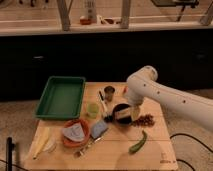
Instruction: Place eraser in table surface
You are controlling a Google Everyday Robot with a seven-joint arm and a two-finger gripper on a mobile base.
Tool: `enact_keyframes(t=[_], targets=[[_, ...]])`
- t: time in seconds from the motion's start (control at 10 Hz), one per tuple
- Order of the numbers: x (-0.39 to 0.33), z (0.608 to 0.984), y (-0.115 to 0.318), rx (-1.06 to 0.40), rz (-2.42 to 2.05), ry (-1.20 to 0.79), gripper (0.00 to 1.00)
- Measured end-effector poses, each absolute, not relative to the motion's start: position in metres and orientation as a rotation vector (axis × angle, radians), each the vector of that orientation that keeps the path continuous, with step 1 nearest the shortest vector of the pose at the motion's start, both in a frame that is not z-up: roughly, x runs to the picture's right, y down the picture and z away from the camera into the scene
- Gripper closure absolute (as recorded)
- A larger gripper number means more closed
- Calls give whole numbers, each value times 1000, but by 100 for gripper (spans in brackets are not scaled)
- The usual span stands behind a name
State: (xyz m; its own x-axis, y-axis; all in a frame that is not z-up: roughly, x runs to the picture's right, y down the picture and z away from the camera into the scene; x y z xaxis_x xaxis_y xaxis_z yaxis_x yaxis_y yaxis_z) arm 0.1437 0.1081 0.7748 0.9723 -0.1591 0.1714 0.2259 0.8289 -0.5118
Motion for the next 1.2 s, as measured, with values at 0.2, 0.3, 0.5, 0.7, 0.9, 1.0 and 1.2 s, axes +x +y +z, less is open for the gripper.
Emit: enact_keyframes(t=[0.2,0.3,0.5,0.7,0.9,1.0,1.2], targets=[[144,777,109,-559,-219,-127,20],[143,778,109,-560,-228,-130,20],[141,781,109,-563,-250,-137,20],[146,784,110,-565,-263,-138,20],[144,786,110,-568,-280,-144,20],[145,788,111,-569,-287,-148,20],[148,789,112,-570,-299,-152,20]])
